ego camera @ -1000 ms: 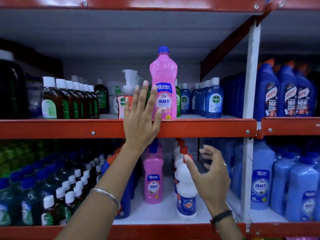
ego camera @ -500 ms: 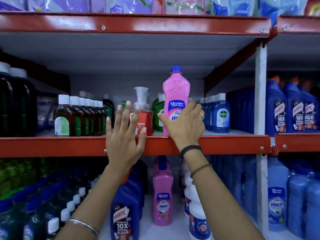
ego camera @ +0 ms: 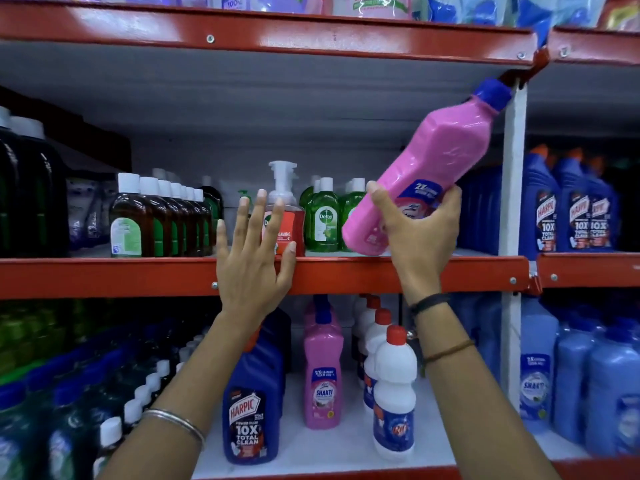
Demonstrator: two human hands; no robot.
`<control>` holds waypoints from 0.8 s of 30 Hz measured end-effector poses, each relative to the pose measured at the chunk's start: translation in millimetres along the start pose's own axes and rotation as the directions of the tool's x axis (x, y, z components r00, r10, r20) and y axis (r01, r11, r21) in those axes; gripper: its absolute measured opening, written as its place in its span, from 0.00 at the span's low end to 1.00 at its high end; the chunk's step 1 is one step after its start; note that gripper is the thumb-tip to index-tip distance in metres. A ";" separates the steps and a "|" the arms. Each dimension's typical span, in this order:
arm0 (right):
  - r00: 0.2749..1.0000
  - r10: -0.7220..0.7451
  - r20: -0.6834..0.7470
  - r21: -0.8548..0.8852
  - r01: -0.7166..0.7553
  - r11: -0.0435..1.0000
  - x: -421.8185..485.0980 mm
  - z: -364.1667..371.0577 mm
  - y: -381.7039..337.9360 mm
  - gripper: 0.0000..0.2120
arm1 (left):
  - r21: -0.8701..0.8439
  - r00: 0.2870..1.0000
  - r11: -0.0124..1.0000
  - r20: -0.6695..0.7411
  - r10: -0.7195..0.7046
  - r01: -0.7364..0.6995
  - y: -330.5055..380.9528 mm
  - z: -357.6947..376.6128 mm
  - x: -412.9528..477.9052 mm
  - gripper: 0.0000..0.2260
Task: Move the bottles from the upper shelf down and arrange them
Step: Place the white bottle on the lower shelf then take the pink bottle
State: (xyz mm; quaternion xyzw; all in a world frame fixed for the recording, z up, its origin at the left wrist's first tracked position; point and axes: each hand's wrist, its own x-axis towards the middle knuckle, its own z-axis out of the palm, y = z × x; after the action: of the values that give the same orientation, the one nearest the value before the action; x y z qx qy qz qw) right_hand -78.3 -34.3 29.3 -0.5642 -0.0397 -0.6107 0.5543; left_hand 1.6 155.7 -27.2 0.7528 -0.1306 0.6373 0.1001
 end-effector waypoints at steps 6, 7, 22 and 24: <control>0.999 0.011 0.045 0.079 -0.014 0.997 -44.4 -36.3 13.1 0.36 | -0.004 1.000 1.000 -0.011 -0.007 0.007 1.6 -2.3 -0.5 0.27; 0.999 0.007 0.038 0.058 -0.009 0.998 -56.6 -40.4 19.5 0.36 | -0.001 1.000 1.000 -0.014 -0.007 0.007 1.7 -2.0 -0.9 0.27; 0.934 0.225 0.277 -0.475 -0.070 0.877 -205.0 -28.9 156.8 0.41 | -0.002 0.999 1.000 -0.039 0.006 -0.006 1.2 0.2 -1.7 0.27; 0.929 0.258 0.265 -0.531 -0.083 0.843 -212.5 -25.3 166.5 0.41 | -0.005 0.999 1.000 -0.047 0.004 -0.004 0.9 0.9 -1.1 0.26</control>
State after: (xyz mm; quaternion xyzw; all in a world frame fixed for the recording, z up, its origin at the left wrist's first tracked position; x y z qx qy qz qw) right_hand -27.8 19.4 -231.7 -0.7851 0.0835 -0.4446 0.4231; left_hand 2.0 154.7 -28.4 0.7369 -0.1315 0.6549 0.1038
